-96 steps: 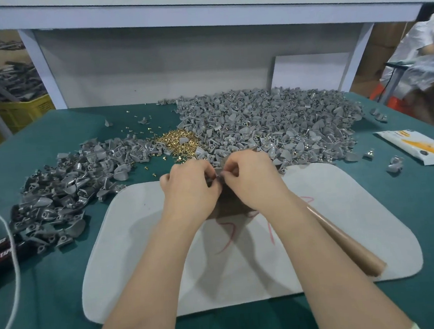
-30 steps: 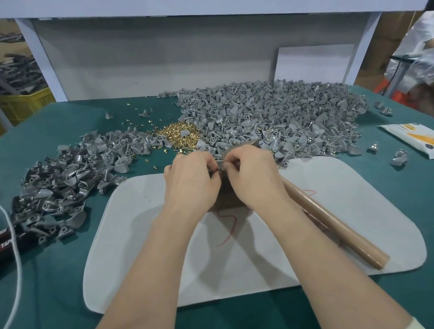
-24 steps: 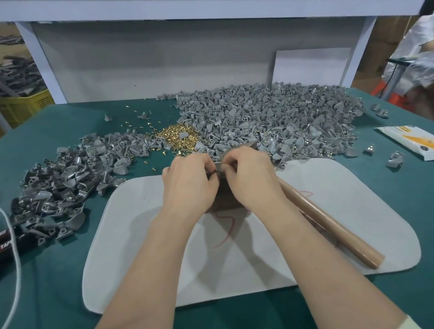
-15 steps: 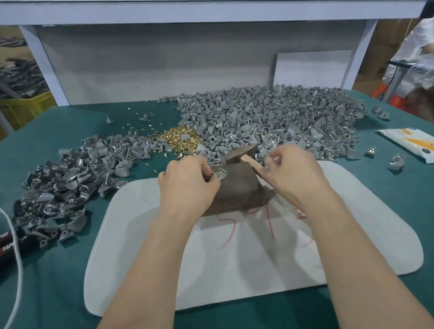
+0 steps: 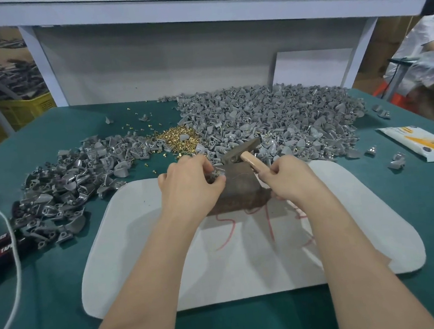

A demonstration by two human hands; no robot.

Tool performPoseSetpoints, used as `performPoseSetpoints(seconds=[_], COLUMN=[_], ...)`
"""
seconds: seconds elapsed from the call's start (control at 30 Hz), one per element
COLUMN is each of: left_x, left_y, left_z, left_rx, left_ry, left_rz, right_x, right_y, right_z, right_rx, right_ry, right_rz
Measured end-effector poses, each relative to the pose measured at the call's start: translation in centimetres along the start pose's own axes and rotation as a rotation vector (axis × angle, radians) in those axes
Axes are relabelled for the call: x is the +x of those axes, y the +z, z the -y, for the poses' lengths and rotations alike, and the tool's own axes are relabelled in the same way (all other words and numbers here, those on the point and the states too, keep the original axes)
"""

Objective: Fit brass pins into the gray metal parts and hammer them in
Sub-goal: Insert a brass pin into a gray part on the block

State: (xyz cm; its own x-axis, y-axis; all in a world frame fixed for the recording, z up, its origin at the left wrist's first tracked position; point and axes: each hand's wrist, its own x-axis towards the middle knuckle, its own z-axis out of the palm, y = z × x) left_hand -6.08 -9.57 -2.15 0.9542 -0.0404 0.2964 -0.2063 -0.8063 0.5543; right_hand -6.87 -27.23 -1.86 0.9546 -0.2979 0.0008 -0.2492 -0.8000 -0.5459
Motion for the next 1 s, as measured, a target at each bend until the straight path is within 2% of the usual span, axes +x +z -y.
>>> performPoseSetpoints(seconds=[0.13,0.23,0.43,0.53,0.7,0.87,1.0], left_x=[0.2,0.5,0.6,0.7,0.9,0.8,0.8], left_y=[-0.1,-0.5,-0.8,-0.7,-0.8,-0.8,-0.9], left_z=[0.3,0.8,1.5,1.4,1.4,1.3,1.2], left_rx=[0.022,0.02,-0.029,-0.047,-0.031,-0.051,-0.02], left_ry=[-0.014,-0.07,-0.136,-0.168,-0.214,-0.224,-0.216], left_rz=[0.005,-0.009,-0.045,-0.049,-0.019,-0.031,-0.012], right_x=[-0.9,-2.0,-4.1,-4.5,-4.9,-5.1,-5.0], right_y=[-1.4,-2.5,-2.9,-2.9,-2.1,-2.6,-2.4], right_z=[0.2,0.7,2.4,3.0,3.3,3.8,3.6], right_rx=[0.176,0.226,0.097,0.058,-0.107,-0.011,-0.106], right_ry=[-0.107,-0.28,-0.517,-0.551,-0.508,-0.539,-0.485], right_rz=[-0.067,-0.14,-0.225,-0.262,-0.088,-0.291,-0.109])
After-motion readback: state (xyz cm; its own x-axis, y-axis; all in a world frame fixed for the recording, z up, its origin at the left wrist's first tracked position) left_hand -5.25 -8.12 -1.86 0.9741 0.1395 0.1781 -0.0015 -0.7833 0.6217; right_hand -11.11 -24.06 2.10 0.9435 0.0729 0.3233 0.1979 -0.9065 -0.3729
